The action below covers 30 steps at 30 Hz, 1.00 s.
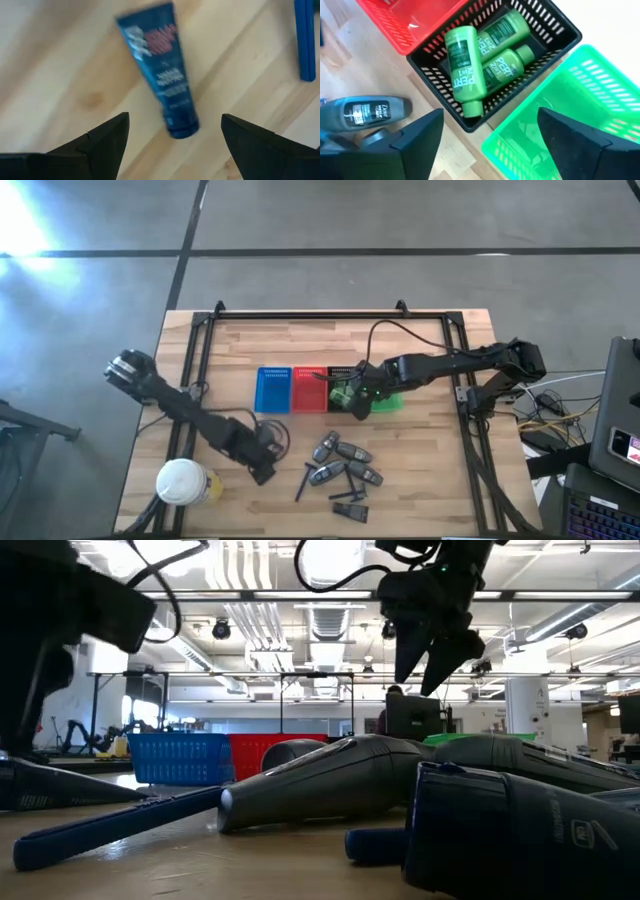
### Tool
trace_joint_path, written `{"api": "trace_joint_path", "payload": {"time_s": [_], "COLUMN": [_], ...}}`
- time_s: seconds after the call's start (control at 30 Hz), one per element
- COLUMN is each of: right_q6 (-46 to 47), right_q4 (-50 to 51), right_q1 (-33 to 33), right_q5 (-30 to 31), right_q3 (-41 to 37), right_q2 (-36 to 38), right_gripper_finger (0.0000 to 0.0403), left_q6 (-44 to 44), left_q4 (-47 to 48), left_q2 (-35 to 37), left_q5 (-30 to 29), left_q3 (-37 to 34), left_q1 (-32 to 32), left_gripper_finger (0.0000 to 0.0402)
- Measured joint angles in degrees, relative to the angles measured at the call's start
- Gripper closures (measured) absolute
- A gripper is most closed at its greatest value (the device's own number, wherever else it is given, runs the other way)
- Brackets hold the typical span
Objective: Pick & Place Travel size toiletries
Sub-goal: Put the shave cream into the red bin
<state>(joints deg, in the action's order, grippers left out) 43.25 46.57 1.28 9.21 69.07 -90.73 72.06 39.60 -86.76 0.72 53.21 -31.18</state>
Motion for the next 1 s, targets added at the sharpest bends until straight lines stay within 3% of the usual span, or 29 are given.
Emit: {"api": "trace_joint_path", "payload": {"time_s": [0.3, 0.53, 0.67, 1.0], "right_q6": [-0.3, -0.3, -0.4, 0.6], "right_q4": [-0.1, 0.0, -0.1, -0.1], "right_q1": [0.0, 1.4, 2.8, 3.5], "right_q5": [0.0, 0.0, 0.0, 2.8], "right_q3": [-0.7, -2.0, -2.2, -2.6], "right_q2": [0.1, 0.1, 0.6, 8.3], "right_gripper_finger": [0.0059, 0.0068, 0.0086, 0.0131], "left_q6": [3.5, 3.4, 2.7, -1.9], "left_q4": [-4.2, -4.6, -3.9, -7.2], "left_q2": [-7.6, -11.5, -10.4, -6.1], "left_q5": [-0.8, -0.6, -2.1, -5.3], "left_q3": [1.2, 1.3, 1.3, 1.1], "left_q1": [-1.2, -1.2, -1.2, 2.4], "left_gripper_finger": [0.0083, 0.0093, 0.0136, 0.0292]}}
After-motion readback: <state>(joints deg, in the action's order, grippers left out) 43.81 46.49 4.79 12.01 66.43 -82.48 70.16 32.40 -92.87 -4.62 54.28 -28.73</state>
